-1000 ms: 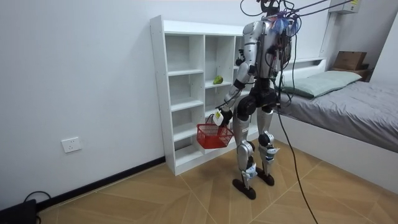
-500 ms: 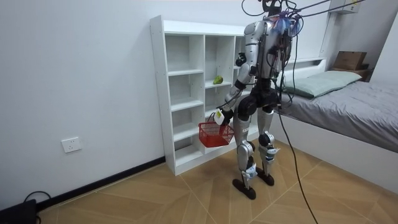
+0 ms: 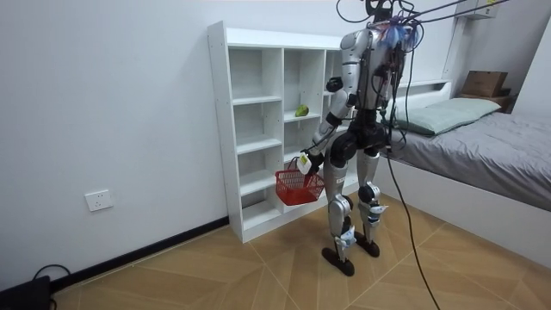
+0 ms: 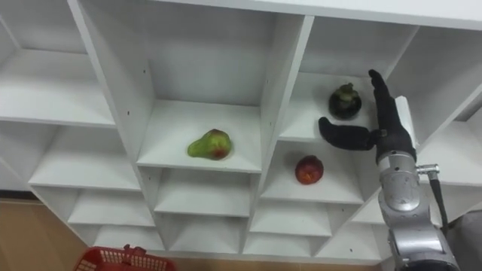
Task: Collect fruits from the closet
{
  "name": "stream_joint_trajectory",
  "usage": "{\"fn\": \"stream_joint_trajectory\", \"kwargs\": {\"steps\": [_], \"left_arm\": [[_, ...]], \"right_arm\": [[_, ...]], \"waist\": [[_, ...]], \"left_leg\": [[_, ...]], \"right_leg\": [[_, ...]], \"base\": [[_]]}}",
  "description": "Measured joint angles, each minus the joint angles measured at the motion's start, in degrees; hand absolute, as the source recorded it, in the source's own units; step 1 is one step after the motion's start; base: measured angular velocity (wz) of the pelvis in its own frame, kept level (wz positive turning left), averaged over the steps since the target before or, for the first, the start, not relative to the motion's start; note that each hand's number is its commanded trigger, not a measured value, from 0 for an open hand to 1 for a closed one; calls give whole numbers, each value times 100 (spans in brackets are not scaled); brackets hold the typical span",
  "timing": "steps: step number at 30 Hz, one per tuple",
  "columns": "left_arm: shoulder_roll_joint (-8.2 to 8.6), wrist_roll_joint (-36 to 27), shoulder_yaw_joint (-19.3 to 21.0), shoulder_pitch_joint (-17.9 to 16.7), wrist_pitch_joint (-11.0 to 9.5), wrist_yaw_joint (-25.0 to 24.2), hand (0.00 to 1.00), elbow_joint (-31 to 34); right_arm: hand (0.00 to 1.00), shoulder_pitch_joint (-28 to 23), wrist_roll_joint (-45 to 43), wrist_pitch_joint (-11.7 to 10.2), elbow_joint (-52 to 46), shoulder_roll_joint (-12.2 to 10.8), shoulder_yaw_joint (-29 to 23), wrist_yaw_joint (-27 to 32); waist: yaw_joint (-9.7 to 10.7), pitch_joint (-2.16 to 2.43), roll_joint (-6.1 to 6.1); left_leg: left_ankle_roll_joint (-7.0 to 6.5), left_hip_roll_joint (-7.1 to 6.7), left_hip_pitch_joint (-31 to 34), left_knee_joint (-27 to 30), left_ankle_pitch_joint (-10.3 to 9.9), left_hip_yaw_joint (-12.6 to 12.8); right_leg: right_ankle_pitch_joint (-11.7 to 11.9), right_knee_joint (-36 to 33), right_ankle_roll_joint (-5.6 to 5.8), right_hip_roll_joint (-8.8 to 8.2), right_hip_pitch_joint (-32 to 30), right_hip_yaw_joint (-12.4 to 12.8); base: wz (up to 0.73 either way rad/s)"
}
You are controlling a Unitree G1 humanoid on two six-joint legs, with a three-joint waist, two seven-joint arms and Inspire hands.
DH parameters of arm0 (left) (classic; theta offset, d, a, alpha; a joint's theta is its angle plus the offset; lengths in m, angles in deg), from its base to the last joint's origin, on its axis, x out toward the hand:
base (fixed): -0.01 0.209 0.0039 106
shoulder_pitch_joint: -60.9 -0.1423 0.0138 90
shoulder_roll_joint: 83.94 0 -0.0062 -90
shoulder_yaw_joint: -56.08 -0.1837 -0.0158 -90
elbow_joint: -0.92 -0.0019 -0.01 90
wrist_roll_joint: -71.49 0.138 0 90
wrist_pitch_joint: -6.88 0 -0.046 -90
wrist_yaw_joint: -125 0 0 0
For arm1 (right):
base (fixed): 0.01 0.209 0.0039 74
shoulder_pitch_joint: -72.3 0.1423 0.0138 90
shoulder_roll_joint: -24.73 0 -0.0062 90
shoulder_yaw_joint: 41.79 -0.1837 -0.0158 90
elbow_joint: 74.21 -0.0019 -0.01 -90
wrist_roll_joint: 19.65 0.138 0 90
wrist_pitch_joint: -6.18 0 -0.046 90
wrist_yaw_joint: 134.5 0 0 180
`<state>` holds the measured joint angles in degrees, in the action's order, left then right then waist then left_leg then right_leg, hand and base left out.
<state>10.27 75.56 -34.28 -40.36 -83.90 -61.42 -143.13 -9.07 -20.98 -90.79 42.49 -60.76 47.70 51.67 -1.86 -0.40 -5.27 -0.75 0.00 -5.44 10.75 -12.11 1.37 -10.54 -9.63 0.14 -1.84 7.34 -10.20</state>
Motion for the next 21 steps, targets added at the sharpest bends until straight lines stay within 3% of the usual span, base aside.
{"fn": "stream_joint_trajectory", "kwargs": {"steps": [11,19,20,21], "left_arm": [[-71,3,-62,55,81,-74,100,0],[-99,-6,-120,68,81,-106,100,-37],[-99,-6,-123,98,81,-118,100,-86],[-99,-5,-131,130,84,-128,100,-132]], "right_arm": [[0,85,-127,-48,144,126,66,-536],[0,96,-231,-49,229,225,160,-673],[3,98,-294,-48,233,225,163,-706],[40,105,-356,-48,234,225,165,-745]], "waist": [[36,44,-51],[-1,43,-49],[-8,41,-47],[-8,40,-43]], "left_leg": [[0,0,29,67,0,-21],[12,20,5,66,0,-69],[13,22,-1,67,1,-76],[14,22,-3,75,2,-87]], "right_leg": [[2,-8,-4,2,-5,-11],[16,-16,-25,16,62,-86],[18,-16,-28,18,69,-84],[20,-17,-31,18,78,-86]], "base": [[0],[4],[0],[0]]}}
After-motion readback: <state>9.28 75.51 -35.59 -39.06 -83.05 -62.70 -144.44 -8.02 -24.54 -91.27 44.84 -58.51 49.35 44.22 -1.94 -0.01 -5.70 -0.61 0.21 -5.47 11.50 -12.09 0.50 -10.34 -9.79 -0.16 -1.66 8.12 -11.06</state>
